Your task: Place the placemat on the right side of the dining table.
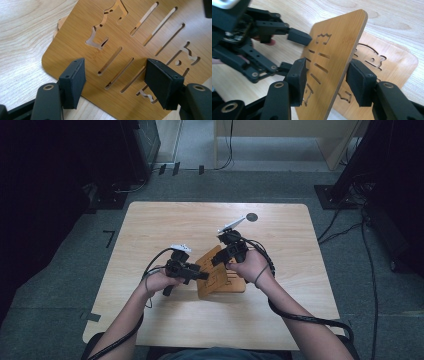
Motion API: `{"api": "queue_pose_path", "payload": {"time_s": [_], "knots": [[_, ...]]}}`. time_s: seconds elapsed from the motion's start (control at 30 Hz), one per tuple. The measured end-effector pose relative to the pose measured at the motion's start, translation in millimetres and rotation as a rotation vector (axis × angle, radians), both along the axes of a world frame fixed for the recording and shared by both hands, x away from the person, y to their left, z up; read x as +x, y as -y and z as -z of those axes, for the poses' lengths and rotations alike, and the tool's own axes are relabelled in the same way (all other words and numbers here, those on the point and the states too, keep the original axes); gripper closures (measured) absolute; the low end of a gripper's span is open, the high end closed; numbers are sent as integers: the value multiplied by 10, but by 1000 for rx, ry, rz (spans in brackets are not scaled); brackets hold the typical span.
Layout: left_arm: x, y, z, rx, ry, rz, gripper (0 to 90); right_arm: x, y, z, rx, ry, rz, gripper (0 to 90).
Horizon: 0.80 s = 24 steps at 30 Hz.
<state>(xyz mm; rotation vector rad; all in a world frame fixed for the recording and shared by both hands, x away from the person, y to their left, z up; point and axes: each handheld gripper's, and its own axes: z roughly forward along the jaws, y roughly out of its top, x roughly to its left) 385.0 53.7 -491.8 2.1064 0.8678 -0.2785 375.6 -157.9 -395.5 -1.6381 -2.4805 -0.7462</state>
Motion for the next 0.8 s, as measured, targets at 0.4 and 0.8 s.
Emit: {"api": "queue_pose_path", "payload": {"time_s": [0.4, 0.8], "knots": [[22, -30, -3, -47, -6, 23, 302, 14, -168, -203, -71, -48, -36, 542], [36, -71, -43, -21, 23, 2, 306, 15, -346, -321, -139, -71, -88, 554]]}}
